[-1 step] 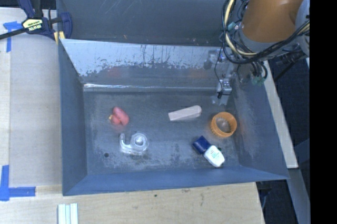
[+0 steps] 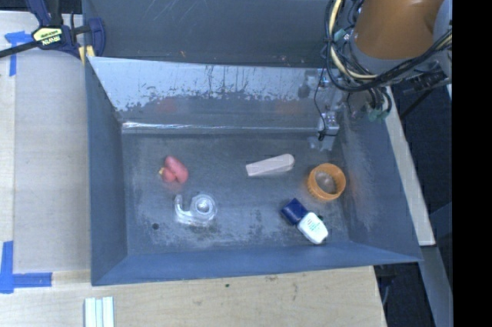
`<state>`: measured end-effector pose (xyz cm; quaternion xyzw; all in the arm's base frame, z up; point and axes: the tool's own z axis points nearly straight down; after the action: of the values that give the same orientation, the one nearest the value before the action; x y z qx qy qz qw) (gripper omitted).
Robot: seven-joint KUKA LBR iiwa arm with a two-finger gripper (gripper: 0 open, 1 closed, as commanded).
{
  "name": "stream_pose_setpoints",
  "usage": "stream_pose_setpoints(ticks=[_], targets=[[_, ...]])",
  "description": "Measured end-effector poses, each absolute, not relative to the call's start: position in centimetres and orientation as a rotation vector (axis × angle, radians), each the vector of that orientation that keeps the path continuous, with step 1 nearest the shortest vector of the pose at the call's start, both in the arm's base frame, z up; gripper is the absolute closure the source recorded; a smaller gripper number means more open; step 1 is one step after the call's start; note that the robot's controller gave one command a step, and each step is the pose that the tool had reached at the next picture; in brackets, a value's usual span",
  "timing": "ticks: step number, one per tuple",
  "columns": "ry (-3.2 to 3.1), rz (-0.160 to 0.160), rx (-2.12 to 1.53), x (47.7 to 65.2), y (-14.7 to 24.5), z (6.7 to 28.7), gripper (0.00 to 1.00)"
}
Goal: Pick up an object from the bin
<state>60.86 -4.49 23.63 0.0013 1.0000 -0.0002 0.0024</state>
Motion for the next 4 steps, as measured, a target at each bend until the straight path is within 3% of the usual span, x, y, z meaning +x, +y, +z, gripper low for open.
stream_pose_setpoints(ticks=[1, 2, 3, 4], targets=[[3.131, 0.000, 0.218, 61.1, -2.0, 17.5, 0.00], [3.133, -0.002, 0.176, 62.0, -4.2, 13.1, 0.00], [3.110, 0.001, 0.360, 60.6, -3.9, 10.1, 0.00], [3.077, -0.002, 0.582, 60.3, -4.3, 7.2, 1.00]])
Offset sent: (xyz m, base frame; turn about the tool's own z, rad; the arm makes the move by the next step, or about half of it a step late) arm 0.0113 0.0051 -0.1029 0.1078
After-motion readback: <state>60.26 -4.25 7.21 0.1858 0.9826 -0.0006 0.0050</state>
